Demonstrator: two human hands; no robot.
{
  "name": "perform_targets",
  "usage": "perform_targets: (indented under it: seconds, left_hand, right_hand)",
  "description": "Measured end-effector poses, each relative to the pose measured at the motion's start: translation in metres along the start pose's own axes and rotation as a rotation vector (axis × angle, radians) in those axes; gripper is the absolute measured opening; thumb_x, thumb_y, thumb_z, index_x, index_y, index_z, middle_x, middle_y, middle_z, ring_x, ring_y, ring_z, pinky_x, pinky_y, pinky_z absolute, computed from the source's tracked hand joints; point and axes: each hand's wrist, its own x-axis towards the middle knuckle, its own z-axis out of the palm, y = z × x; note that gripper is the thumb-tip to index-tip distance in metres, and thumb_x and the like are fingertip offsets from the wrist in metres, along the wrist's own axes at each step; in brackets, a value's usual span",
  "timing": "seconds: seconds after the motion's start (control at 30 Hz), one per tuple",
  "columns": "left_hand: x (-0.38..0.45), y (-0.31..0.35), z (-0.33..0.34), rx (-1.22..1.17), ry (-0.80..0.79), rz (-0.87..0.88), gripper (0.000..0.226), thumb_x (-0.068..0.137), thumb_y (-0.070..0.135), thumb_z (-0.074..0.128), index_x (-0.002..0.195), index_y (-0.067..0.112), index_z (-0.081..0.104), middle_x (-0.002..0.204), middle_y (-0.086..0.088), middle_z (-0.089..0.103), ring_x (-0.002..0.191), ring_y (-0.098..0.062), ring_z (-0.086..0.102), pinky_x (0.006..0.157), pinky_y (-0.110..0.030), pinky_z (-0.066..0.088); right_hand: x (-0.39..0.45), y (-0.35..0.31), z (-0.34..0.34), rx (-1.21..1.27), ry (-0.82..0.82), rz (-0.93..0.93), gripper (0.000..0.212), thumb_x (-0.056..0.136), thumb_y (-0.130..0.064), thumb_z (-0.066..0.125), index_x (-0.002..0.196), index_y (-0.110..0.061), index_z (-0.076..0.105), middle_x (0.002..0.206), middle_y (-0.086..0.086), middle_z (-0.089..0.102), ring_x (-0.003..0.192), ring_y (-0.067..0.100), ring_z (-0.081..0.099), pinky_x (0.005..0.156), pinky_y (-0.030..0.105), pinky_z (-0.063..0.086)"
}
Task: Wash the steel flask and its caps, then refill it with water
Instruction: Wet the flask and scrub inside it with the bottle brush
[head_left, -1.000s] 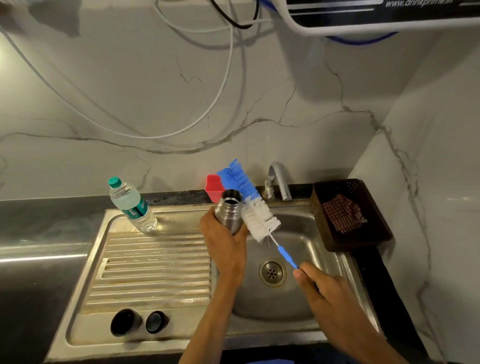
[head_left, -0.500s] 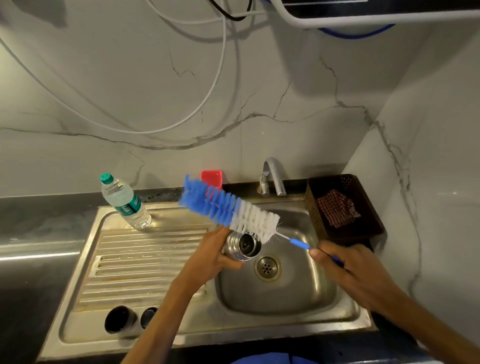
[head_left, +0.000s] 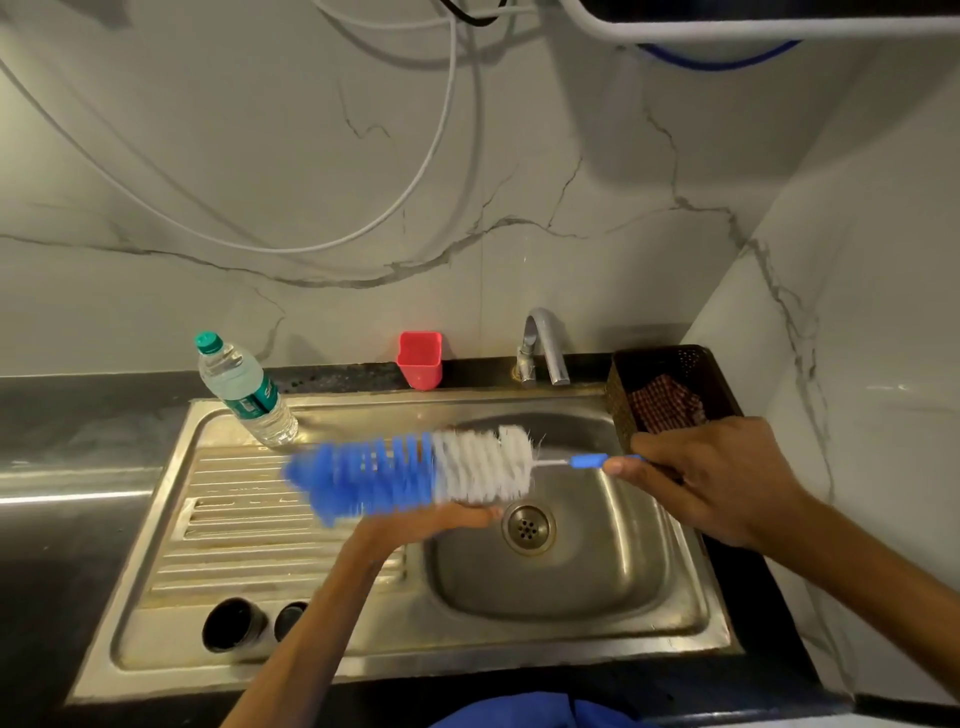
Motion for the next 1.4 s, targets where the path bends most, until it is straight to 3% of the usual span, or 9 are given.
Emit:
perform_targets:
  seconds: [0.1,0.2,0.4,0.7,0.9,1.03,1.23,1.3,1.4]
  left_hand:
    - [-0.008,-0.016,-0.005,0.021,0.375,0.004,0.029,0.081,0.027,0.088,0.093,0.031,0.063,0.084,0.023,0.071,0.085,0.024,0.061,0.083,-0.018,0.050]
    - [-0.012,-0.013,-0.004,-0.076,0.548,0.025,0.030,0.083,0.012,0.088,0.079,0.024,0.061,0.071,0.006,0.062,0.069,0.009,0.065,0.071,-0.024,0.052]
    - [-0.005,0.015,0.017,-0.096,0.547,0.089,0.042,0.073,0.015,0.095,0.109,0.018,0.074,0.087,0.014,0.078,0.076,0.003,0.071,0.066,-0.012,0.053]
    - [0.000,0.015,0.010,-0.852,0.678,0.008,0.068,0.091,0.060,0.064,0.150,0.031,0.048,0.131,-0.002,0.072,0.114,-0.018,0.073,0.096,-0.039,0.057]
    - [0.007,0.013,-0.010,-0.985,0.802,0.091,0.055,0.097,0.074,0.048,0.115,0.023,0.060,0.096,0.005,0.069,0.091,-0.013,0.069,0.094,-0.046,0.049]
    - [0.000,0.024,0.008,-0.963,0.694,0.076,0.080,0.090,0.083,0.035,0.147,0.030,0.056,0.135,0.001,0.071,0.125,-0.019,0.068,0.102,-0.047,0.054]
    - [-0.003,0.019,-0.050,-1.148,0.926,0.173,0.078,0.095,0.082,0.036,0.134,0.020,0.064,0.107,-0.003,0.077,0.103,-0.027,0.075,0.079,-0.038,0.062]
    - [-0.001,0.016,-0.041,-1.057,0.889,0.147,0.088,0.085,0.091,0.044,0.122,0.013,0.063,0.094,-0.004,0.072,0.089,-0.026,0.073,0.079,-0.042,0.060]
    - [0.004,0.014,-0.003,-0.877,0.810,0.097,0.088,0.090,0.088,0.041,0.137,0.015,0.059,0.122,-0.007,0.074,0.113,-0.028,0.073,0.101,-0.057,0.056]
  right_hand:
    - [-0.016,-0.006,0.003,-0.038,0.072,0.084,0.047,0.099,-0.061,0.044,0.063,-0.032,0.053,0.047,-0.014,0.042,0.037,0.003,0.036,0.040,0.018,0.029]
    - [-0.034,-0.012,0.012,-0.032,0.063,0.203,0.051,0.099,-0.063,0.043,0.062,-0.029,0.056,0.046,-0.014,0.042,0.037,0.003,0.039,0.038,0.020,0.033]
    - [-0.037,-0.038,0.047,0.185,0.011,0.419,0.061,0.100,-0.072,0.033,0.060,-0.027,0.045,0.043,-0.010,0.039,0.038,0.009,0.044,0.039,0.028,0.038]
    - [-0.051,-0.054,0.067,0.290,-0.102,0.550,0.074,0.098,-0.079,0.019,0.068,-0.027,0.060,0.048,-0.005,0.051,0.043,0.013,0.050,0.041,0.020,0.034]
    - [-0.057,-0.098,0.085,0.521,-0.180,0.567,0.047,0.097,-0.076,0.021,0.080,-0.052,0.057,0.047,-0.006,0.045,0.045,0.014,0.044,0.049,0.025,0.034]
    - [-0.031,-0.113,0.105,0.699,-0.152,0.623,0.055,0.098,-0.075,0.032,0.068,-0.034,0.055,0.049,-0.006,0.045,0.047,0.011,0.042,0.052,0.030,0.038]
    - [-0.070,-0.098,0.100,0.591,-0.213,0.549,0.042,0.096,-0.081,0.022,0.073,-0.065,0.054,0.049,0.001,0.047,0.045,0.013,0.047,0.051,0.031,0.039]
    - [-0.061,-0.108,0.107,0.611,-0.224,0.554,0.045,0.097,-0.076,0.027,0.068,-0.057,0.055,0.051,0.004,0.049,0.047,0.013,0.047,0.052,0.028,0.037]
    - [-0.030,-0.126,0.120,0.697,-0.157,0.582,0.052,0.098,-0.064,0.043,0.056,-0.034,0.048,0.045,-0.005,0.040,0.045,0.014,0.039,0.052,0.034,0.034]
